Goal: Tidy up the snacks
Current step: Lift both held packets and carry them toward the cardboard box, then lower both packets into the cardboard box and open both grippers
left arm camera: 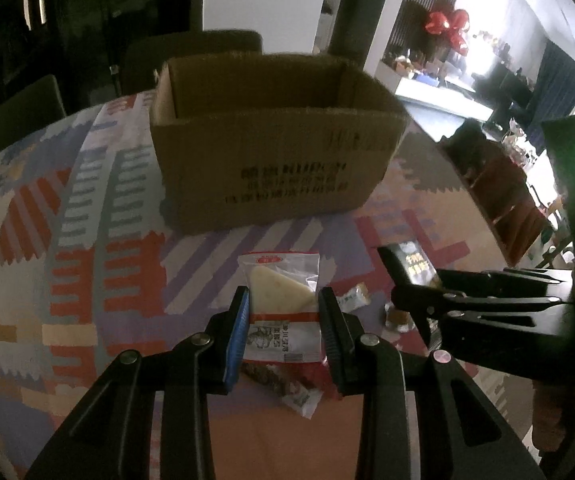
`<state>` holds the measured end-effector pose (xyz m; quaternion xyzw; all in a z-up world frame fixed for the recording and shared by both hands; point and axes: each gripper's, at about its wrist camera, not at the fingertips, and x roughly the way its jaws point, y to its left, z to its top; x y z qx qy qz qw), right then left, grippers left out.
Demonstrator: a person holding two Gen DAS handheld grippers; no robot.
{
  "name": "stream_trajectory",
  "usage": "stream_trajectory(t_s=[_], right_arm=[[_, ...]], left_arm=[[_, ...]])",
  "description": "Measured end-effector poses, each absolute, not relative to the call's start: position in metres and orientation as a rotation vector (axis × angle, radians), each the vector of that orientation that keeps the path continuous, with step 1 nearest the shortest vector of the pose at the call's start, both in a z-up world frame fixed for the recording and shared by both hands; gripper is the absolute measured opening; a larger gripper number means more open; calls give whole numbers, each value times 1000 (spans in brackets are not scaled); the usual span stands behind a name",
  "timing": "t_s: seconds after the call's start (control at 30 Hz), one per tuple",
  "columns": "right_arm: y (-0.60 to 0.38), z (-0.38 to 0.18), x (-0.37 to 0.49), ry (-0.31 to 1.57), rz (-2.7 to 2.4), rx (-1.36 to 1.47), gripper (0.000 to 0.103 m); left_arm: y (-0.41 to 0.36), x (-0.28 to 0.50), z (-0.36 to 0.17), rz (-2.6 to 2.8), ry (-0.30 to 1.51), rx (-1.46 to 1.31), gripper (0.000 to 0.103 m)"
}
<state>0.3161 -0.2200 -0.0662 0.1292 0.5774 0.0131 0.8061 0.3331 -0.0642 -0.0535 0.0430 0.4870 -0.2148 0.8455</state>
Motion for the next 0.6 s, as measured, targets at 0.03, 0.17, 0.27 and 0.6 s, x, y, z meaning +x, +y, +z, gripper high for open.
stream_trajectory(t_s=[0.03, 0.17, 0.27, 0.6], right_arm=[[-220, -57, 318, 1213, 30, 275, 47], [-218, -30, 325, 1134, 32, 259, 47], [-216, -13, 333, 1091, 40, 259, 47], [-216, 20, 367, 1002, 50, 241, 47]], left_arm=[[-64, 335, -49, -454, 1018, 90, 34], [-62, 344, -28, -456, 976, 85, 34], [-59, 352, -16, -460, 953, 78, 34], [-63, 392, 22, -442, 892, 100, 34]])
